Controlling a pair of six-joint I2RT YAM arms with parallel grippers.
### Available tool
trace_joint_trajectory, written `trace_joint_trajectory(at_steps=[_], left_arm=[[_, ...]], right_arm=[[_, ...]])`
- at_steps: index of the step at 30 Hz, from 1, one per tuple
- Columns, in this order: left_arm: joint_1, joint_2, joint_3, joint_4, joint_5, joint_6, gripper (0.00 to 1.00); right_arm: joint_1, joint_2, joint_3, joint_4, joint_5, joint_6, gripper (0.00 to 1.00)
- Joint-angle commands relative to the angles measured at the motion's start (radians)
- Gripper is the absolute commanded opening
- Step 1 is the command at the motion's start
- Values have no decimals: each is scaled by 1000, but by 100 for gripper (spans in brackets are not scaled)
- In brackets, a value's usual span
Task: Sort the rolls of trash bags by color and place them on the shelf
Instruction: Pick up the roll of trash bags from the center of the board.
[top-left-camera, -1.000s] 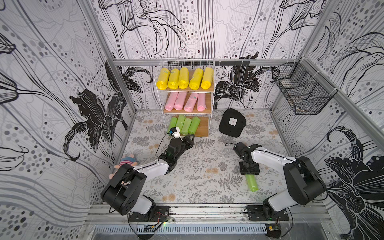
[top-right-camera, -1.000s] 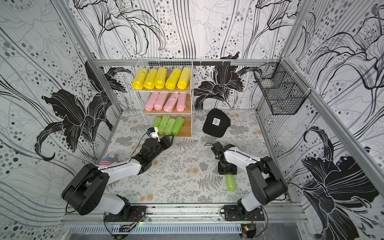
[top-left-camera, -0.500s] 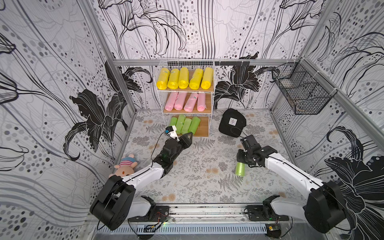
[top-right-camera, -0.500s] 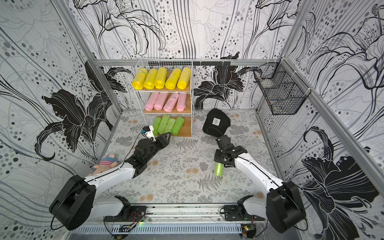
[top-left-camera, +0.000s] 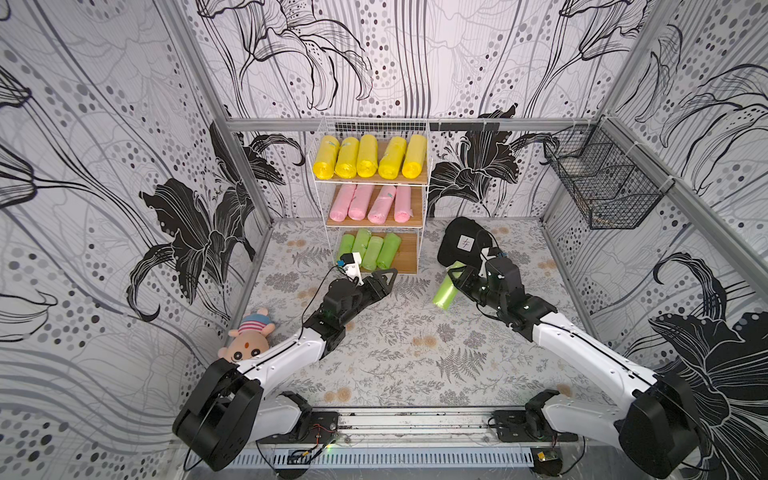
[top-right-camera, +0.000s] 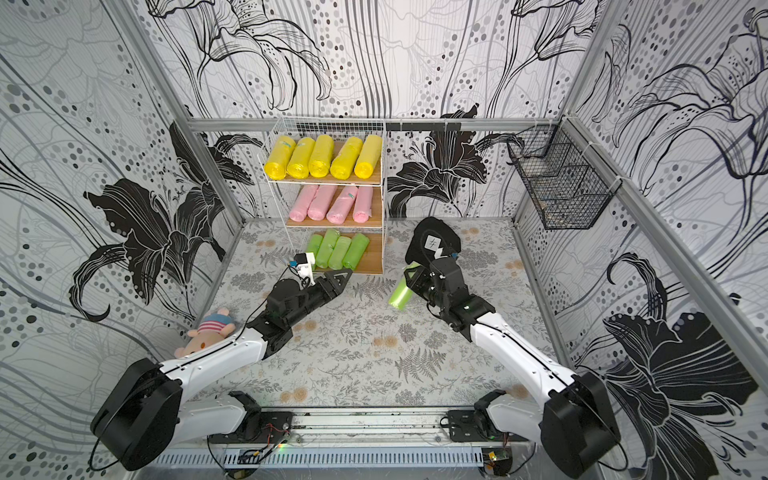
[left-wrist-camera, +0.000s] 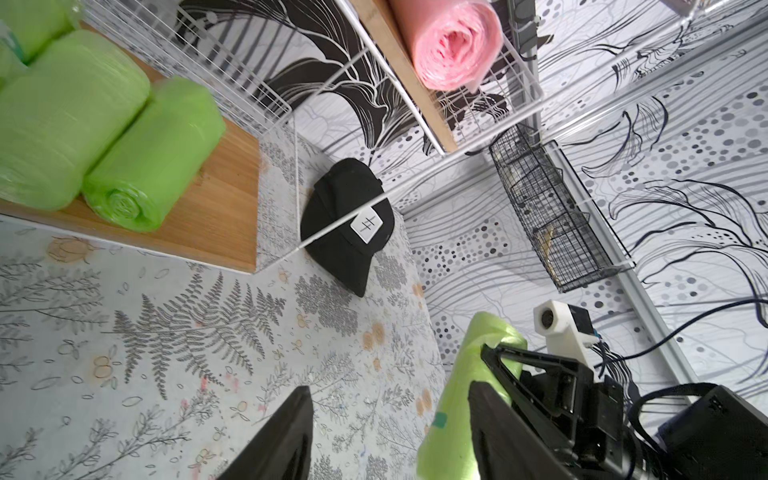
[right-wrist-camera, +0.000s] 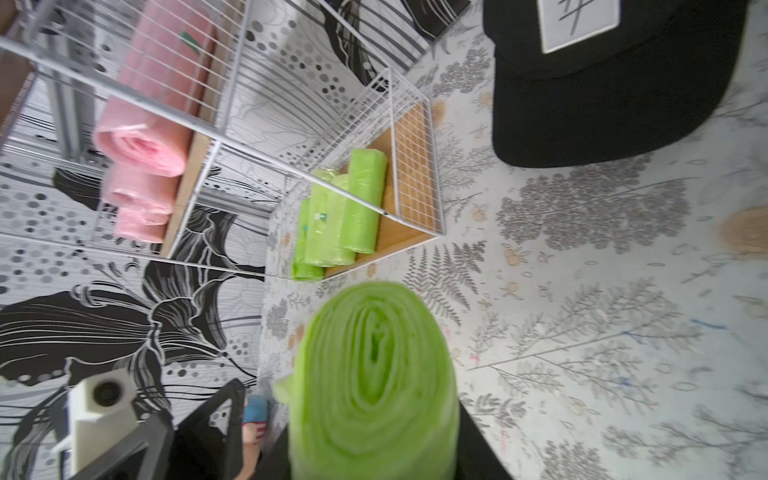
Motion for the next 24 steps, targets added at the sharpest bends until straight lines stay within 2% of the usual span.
trace_joint_trajectory(at_steps=[1, 9, 19, 24], left_arm=[[-28, -4, -4, 88, 48, -71, 64], [-47, 33, -21, 258, 96, -221, 67], [-51, -93, -11, 146, 39, -208, 72], [-53, -100, -3, 137, 45, -248, 74]], right_arm=[[31, -6, -12, 147, 53, 81, 41], [98, 25, 16, 227, 116, 151, 40], [125, 100, 56, 344, 110, 225, 39], [128, 126, 66, 398, 108, 254, 39]])
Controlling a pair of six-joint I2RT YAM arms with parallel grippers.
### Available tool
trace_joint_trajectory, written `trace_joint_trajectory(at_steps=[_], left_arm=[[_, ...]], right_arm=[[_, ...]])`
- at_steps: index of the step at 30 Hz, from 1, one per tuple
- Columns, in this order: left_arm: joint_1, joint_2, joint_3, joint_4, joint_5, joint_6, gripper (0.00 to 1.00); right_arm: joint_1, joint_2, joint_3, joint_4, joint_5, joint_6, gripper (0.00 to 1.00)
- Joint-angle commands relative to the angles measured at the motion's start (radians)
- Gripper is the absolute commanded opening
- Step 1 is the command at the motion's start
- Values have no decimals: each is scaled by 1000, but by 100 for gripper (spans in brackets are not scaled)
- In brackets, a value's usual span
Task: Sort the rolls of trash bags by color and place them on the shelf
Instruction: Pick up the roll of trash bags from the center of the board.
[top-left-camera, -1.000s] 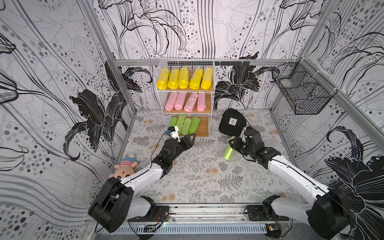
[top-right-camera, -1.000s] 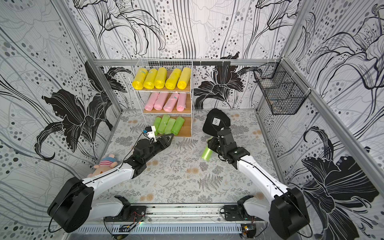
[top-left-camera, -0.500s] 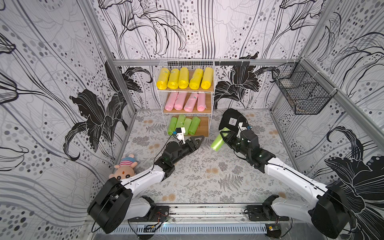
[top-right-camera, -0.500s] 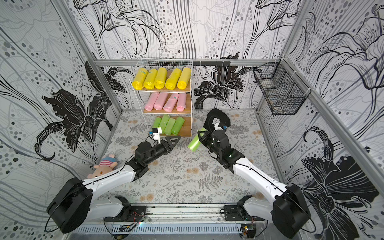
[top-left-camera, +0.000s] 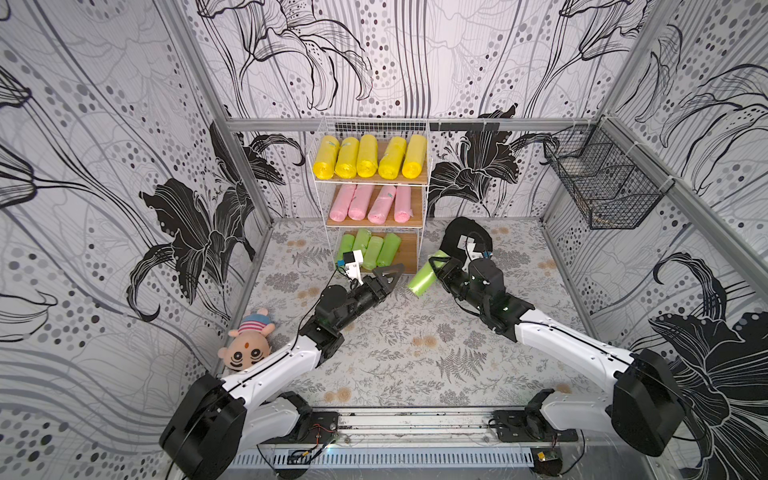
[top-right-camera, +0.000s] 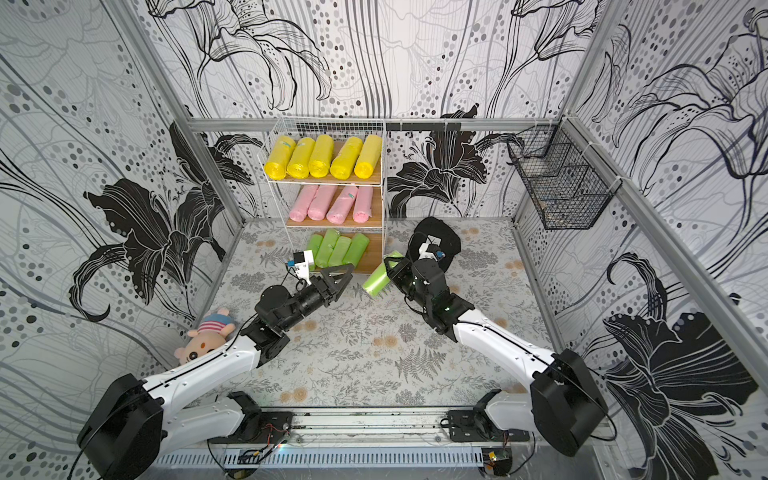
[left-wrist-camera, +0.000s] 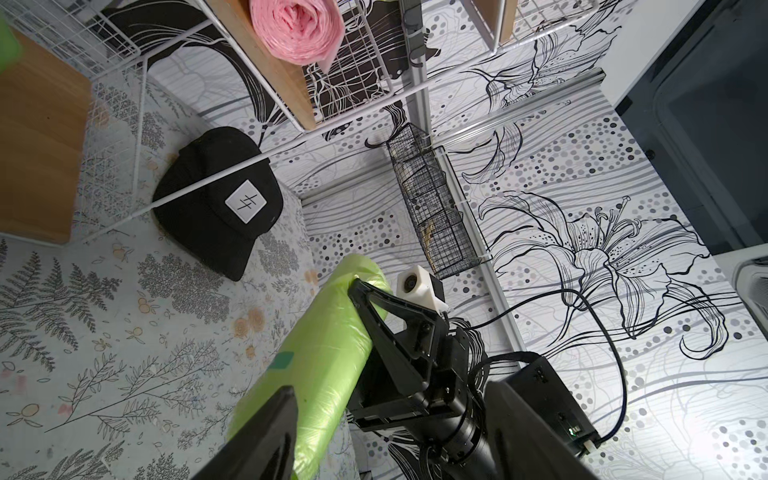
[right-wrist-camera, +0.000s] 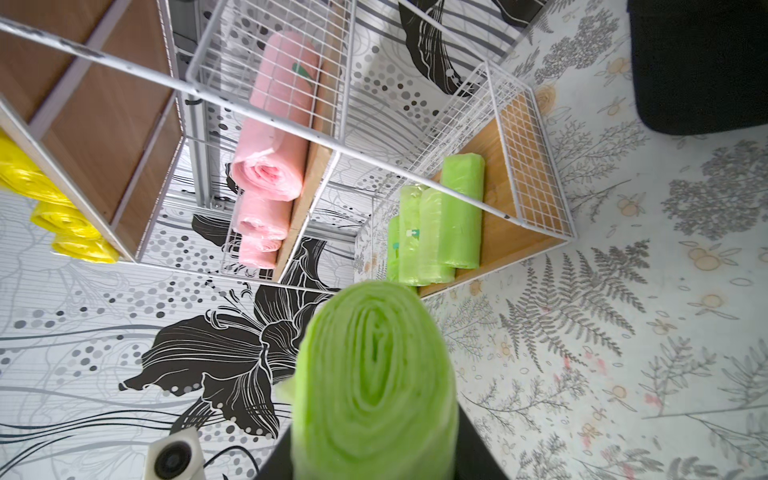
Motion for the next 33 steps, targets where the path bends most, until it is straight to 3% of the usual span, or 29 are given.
trace_joint_trajectory(at_steps=[1, 11, 19, 29, 33], left_arm=[[-9, 5, 7, 2, -7, -33, 75], [-13, 128, 44, 38, -12, -36, 79], [-13, 245, 57, 232, 8, -128, 75], [-15, 259, 84, 196, -15, -104, 48], [-14, 280, 69, 253, -27, -129, 31]], right_arm=[[8, 15, 44, 115, 12, 44, 39], [8, 78, 73, 216, -51, 137, 39], [8, 104, 73, 262, -60, 186, 39], [8, 147, 75, 302, -97, 240, 39], [7, 144, 71, 284, -87, 216, 45]])
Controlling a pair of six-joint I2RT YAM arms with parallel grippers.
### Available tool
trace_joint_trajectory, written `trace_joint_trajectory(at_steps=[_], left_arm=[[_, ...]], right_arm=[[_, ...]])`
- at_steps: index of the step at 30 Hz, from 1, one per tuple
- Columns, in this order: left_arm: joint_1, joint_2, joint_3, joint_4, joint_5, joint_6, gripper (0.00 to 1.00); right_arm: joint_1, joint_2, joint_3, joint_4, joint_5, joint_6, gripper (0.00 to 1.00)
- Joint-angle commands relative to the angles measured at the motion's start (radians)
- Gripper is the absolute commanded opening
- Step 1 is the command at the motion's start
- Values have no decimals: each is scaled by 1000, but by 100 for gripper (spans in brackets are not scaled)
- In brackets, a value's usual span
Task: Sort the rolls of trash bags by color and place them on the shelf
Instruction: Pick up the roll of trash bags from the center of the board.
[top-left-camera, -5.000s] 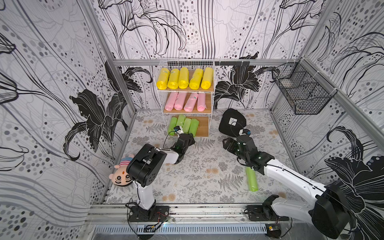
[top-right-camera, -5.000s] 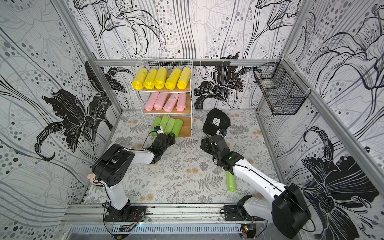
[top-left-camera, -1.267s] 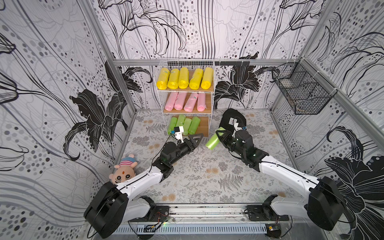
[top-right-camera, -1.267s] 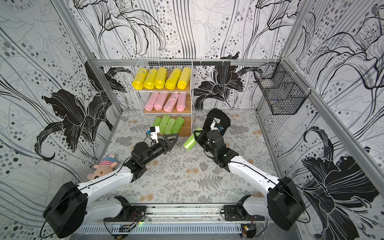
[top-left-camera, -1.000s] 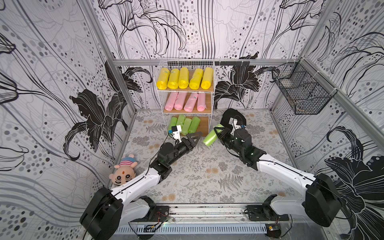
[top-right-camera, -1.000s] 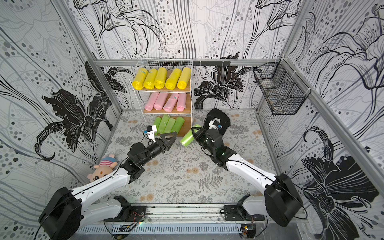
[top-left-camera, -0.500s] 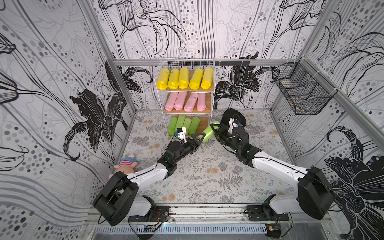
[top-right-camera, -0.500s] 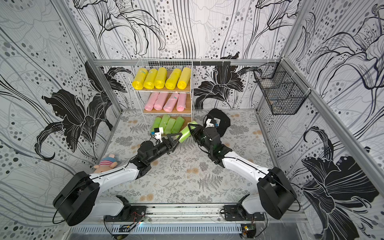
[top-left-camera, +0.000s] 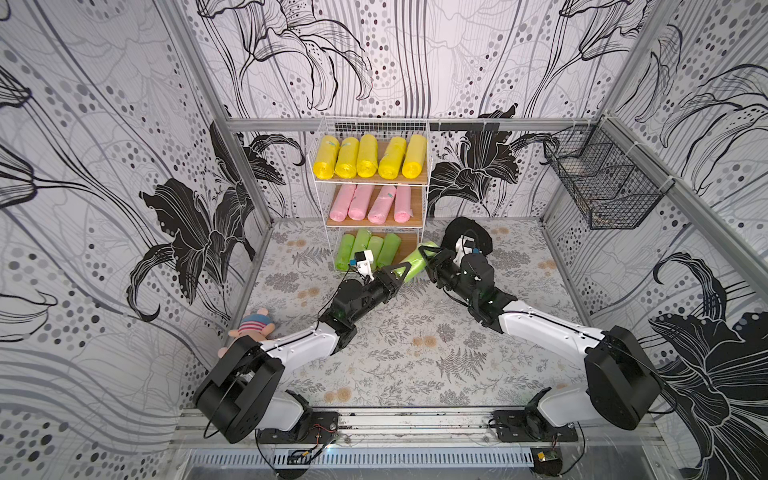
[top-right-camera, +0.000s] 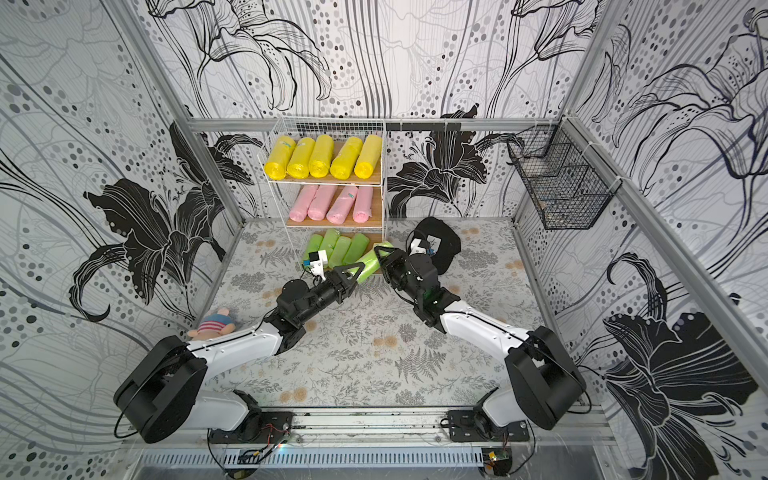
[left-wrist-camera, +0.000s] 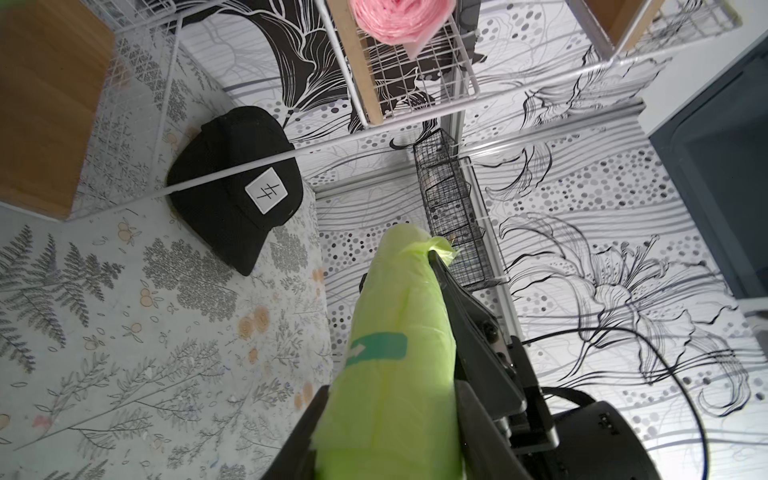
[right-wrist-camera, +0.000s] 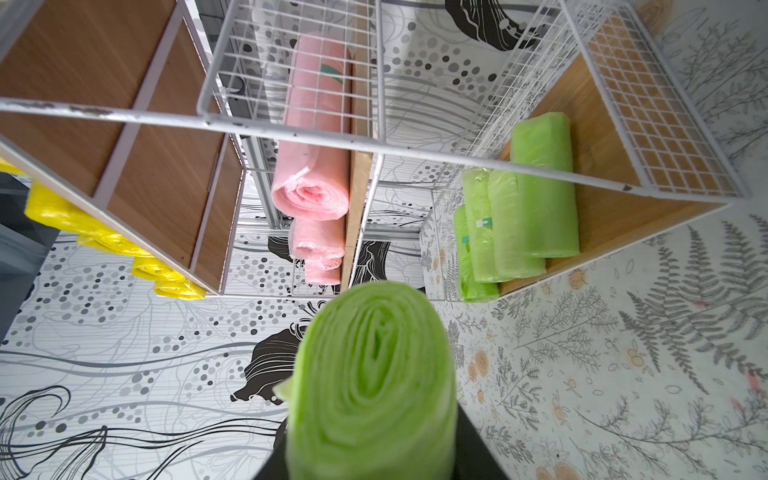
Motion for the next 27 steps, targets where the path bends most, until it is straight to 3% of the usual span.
trace_joint_trajectory(at_steps=[1, 5, 9, 16, 22, 27], left_arm=[[-7, 19, 19, 79, -18, -7, 30], [-5, 9, 1, 76, -53, 10, 27], [1, 6, -37, 76, -93, 16, 26], [11, -19, -114, -28, -213, 140, 25], [42, 58, -24, -147, -276, 297, 24], [53, 160, 57, -171, -361, 362, 24]], right_arm=[[10, -9, 36, 24, -19, -23, 49], [9, -49, 23, -80, 15, -79, 73], [-7, -123, -27, -177, 65, -127, 88], [-93, -319, -132, -365, 131, -258, 94], [-105, -419, -74, -597, 204, -464, 94], [-106, -429, -59, -661, 212, -500, 94]])
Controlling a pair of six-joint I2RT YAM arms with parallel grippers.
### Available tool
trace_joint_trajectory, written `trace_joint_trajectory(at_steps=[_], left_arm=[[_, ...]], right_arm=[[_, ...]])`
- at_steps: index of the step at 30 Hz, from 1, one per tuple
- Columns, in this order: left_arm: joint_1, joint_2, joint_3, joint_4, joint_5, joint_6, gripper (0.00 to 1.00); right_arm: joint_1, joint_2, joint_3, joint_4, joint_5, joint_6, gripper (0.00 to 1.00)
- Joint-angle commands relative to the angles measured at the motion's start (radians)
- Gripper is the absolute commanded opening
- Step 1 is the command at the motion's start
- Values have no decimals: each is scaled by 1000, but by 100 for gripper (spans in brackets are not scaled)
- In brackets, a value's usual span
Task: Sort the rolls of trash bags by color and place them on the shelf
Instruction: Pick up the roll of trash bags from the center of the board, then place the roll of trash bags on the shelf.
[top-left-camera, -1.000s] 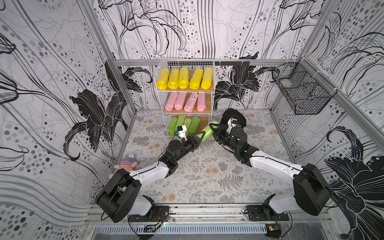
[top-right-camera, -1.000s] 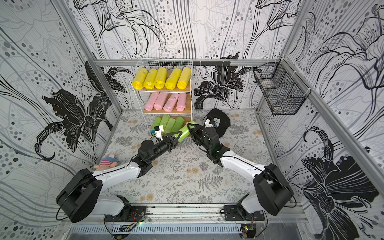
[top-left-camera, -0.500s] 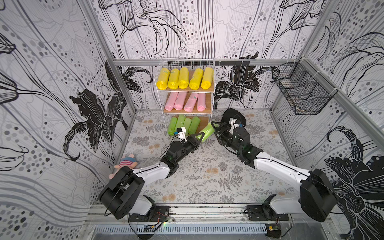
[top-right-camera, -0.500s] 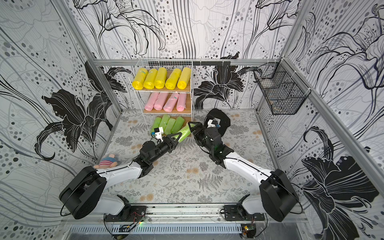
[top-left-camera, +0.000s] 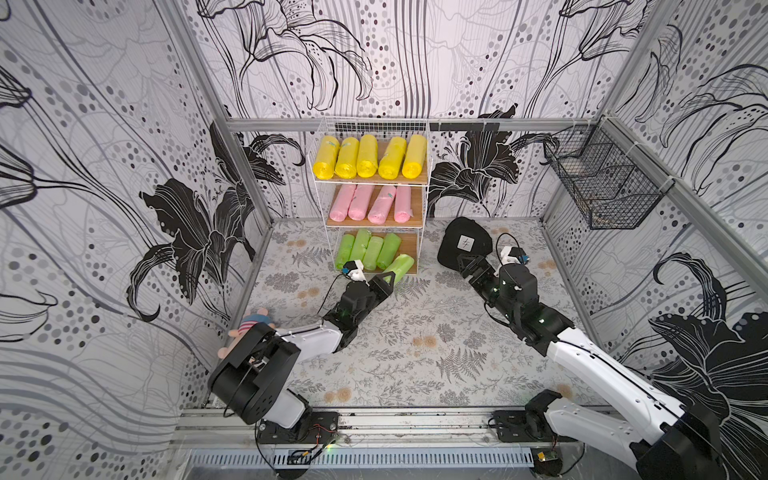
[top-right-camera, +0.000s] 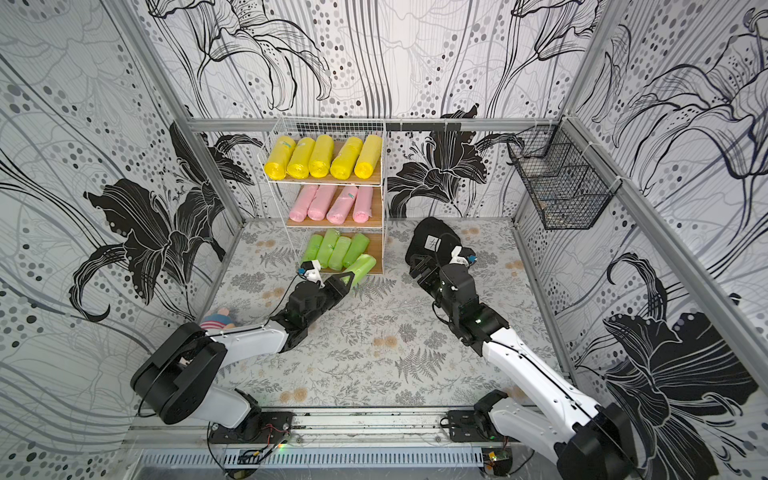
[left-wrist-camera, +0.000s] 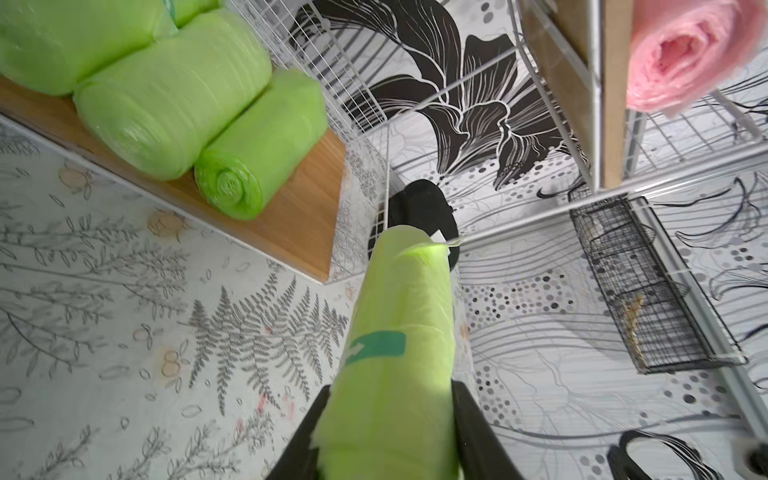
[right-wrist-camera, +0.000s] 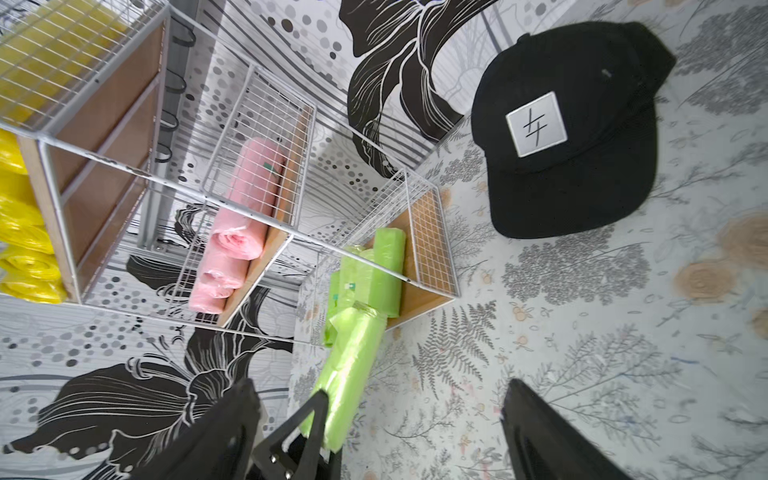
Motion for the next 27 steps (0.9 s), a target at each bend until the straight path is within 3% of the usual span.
trace_joint_trajectory(at_steps=[1, 10, 27], left_arm=[[11, 49, 74, 15, -90, 104, 24], [16, 255, 256, 23, -137, 220, 24], [-13, 524, 480, 8, -249, 191, 28]], right_arm=[[-2, -10, 21, -98, 31, -74, 94], [-12, -10, -4, -103, 12, -75, 94], [-22, -48, -34, -122, 5, -87, 94]])
